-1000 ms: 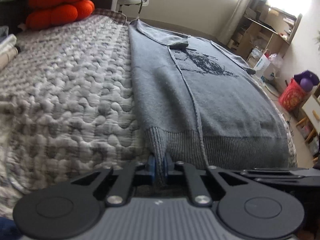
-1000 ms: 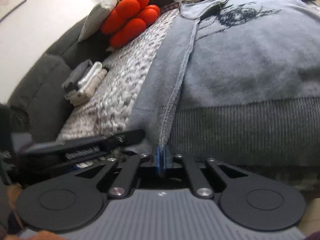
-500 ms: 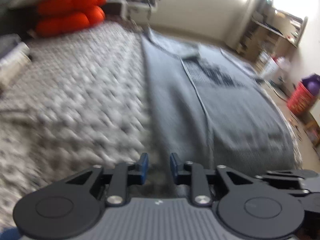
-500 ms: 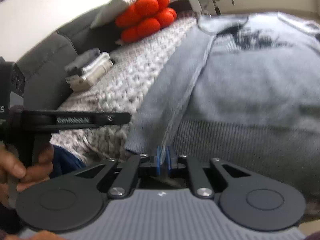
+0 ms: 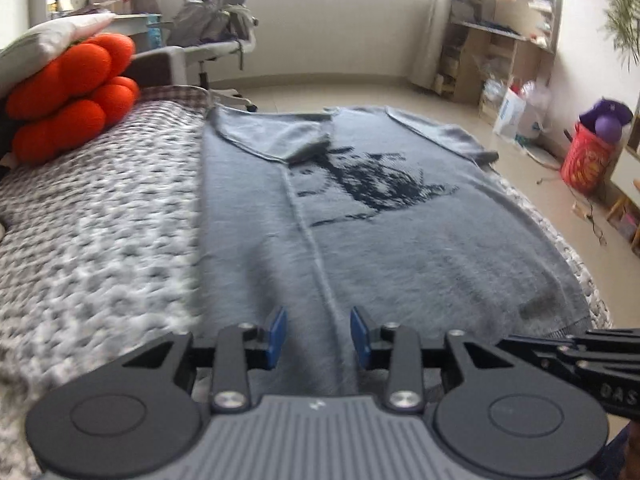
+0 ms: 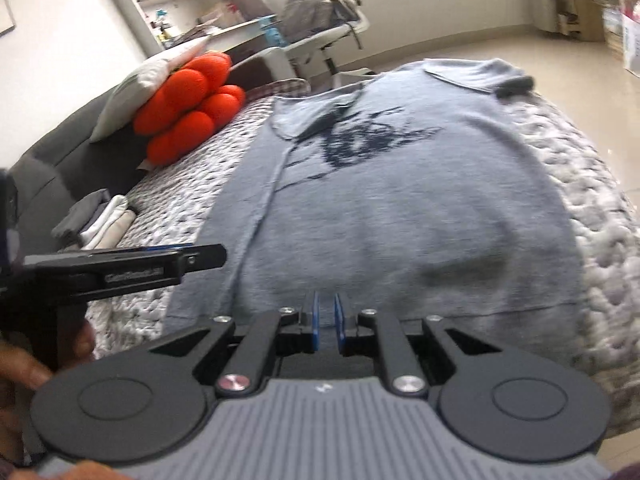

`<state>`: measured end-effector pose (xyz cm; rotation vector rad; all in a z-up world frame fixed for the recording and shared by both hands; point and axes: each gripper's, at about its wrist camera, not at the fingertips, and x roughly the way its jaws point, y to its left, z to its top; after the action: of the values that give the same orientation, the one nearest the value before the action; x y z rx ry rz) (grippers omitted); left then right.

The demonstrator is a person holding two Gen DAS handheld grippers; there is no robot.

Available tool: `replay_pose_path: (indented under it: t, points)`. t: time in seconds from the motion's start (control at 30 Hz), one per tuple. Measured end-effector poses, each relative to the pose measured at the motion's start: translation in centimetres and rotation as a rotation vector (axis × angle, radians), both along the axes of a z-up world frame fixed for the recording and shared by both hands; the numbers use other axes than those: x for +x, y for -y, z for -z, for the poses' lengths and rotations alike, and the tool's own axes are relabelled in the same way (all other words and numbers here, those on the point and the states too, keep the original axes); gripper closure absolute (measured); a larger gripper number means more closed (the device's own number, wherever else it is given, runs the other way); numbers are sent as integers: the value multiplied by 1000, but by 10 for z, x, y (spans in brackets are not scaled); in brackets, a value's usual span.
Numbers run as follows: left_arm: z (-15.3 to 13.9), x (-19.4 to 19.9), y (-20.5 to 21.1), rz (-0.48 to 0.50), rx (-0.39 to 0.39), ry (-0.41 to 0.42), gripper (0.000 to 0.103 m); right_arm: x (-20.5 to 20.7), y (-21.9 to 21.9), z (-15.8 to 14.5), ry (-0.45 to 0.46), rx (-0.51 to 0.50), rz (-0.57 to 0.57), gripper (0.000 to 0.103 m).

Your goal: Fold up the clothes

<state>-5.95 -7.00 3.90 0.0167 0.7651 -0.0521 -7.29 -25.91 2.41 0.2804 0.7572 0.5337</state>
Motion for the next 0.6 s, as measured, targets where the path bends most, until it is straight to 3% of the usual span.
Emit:
replay_pose_path:
  t: [0.1, 0.2, 0.33, 0.5, 0.6]
  points:
    - [13, 12, 10, -14, 23, -27, 67, 4, 10, 0, -6, 4, 29, 88]
    - [25, 15, 10, -27, 29, -17, 57, 10, 20, 2, -30, 10, 66, 88]
    - [18, 14, 7, -31, 13, -22, 55, 18, 30, 7, -62, 15, 99, 88]
    - [2, 24, 8, -36, -27, 32, 49, 22, 39, 9, -70, 22, 115, 88]
    - [12, 40, 10, -36, -39, -19, 48, 27, 40, 14, -94, 16, 116, 89]
